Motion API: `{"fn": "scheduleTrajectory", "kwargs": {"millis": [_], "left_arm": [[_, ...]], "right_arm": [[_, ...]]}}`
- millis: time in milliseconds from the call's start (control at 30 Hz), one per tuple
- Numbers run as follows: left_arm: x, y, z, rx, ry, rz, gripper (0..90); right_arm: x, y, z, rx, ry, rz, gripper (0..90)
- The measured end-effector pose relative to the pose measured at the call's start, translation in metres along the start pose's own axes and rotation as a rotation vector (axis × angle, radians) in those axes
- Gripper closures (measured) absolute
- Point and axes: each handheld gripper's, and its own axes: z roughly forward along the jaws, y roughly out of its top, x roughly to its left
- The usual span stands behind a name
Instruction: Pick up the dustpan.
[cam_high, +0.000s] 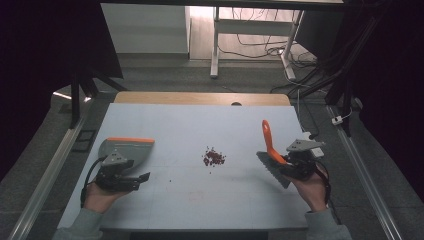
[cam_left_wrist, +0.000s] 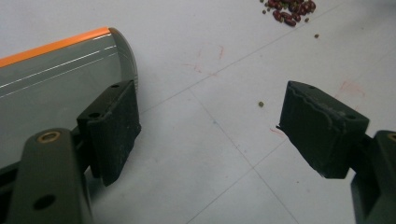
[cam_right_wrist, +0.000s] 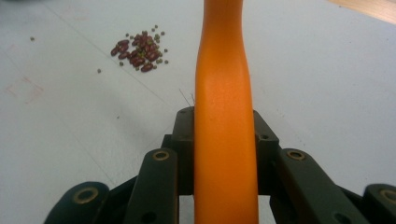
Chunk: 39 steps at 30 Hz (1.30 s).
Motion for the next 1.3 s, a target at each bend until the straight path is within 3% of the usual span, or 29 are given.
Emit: {"fn": "scheduleTrajectory", "kwargs": {"millis": [100,400,567,800,1000,1133,1300], "left_arm": [[0.0,0.003,-0.001,-0.002,-0.007,0.001,21.2],[0.0,0.006,-0.01,-0.028,-0.015,0.01,21.3],[-0.003,0.007,-0.006,0.006,-0.023,0.015,21.3],[-0.007,0.009,-0.004,0.018,-0.025,0.024,21.5],[-0.013,0.014,-0.005,0.027,-0.01,0.023,21.6],[-0.018,0.022,-0.008,0.027,0.01,0.037,21.6],[-0.018,0.033,-0.011,0.047,0.032,0.025,21.4]], "right_arm": [[-0.002,-0.001,-0.001,-0.013,0.009,0.019,70.2],[0.002,-0.001,0.002,0.01,-0.011,0.005,70.2],[0.005,0.001,0.004,0.021,-0.014,-0.009,70.3],[0.003,0.001,0.003,0.017,-0.022,-0.005,70.2],[0.004,0.001,0.002,0.018,-0.024,-0.005,70.2],[0.003,0.0,0.001,0.017,-0.03,-0.01,70.2],[0.001,0.0,0.001,0.019,-0.031,-0.01,70.2]]}}
